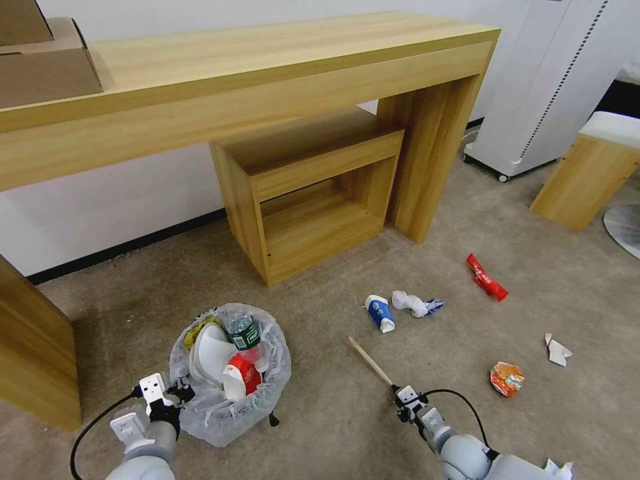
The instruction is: Pick up the trash bin and place the garbage on the floor into it.
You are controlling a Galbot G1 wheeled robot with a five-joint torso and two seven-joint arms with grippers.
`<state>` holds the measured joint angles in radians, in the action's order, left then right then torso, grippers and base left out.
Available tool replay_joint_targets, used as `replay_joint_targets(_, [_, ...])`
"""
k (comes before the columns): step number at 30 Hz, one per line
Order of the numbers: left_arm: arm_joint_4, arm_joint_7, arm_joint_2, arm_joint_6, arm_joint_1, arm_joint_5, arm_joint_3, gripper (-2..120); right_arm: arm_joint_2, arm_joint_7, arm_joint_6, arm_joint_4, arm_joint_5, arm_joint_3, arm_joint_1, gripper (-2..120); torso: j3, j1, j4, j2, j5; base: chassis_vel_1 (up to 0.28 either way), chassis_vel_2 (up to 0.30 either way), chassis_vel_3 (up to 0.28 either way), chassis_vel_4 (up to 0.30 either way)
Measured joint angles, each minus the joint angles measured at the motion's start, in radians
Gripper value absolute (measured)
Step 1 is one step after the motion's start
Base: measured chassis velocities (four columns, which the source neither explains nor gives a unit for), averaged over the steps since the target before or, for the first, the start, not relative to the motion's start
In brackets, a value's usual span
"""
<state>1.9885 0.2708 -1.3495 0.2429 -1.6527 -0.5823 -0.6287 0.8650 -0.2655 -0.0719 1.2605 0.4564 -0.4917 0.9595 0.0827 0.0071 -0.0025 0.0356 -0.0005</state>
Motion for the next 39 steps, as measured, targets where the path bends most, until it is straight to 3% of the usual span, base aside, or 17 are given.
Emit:
replay_joint_targets(12, [0.001,-0.001,-0.003,0.0,-0.001,0.003,-0.003,1,-0.025,-0.004,-0.009,0.102,0.023,0.026,0.002,0,0.0,0.0,0.0,0.0,-0.0003,0.0,0.0,0.0,0.0])
replay_joint_targets(16, [-0.001,-0.001,0.002,0.001,0.003,-0.001,-0.005,1,-0.05,0.012,-0.075,0.19,0.032,0.051,-0.002,0,0.0,0.0,-0.0001,0.0,-0.0003,0.0,0.0,0.0,0.0])
replay_joint_targets(23, [-0.002,0.002,0.005,0.004,0.01,-0.004,-0.003,1,-0.093,0.033,-0.088,0.412,0.051,0.061,-0.03,0,0.0,0.0,0.0001,0.0,-0.0002,0.0,0.0,0.0,0.0])
replay_joint_targets(29, [-0.002,0.005,0.008,0.007,0.017,-0.009,-0.001,1,-0.117,0.089,-0.097,0.568,0.073,0.028,-0.095,0,0.0,0.0,0.0,0.0,-0.0003,0.0,0.0,0.0,0.0])
replay_joint_targets(39, [-0.001,0.008,0.008,0.012,0.025,-0.012,0.004,1,-0.097,0.205,-0.182,0.614,0.123,-0.094,-0.247,0,0.0,0.0,0.0,0.0,-0.0003,0.0,0.0,0.0,0.0])
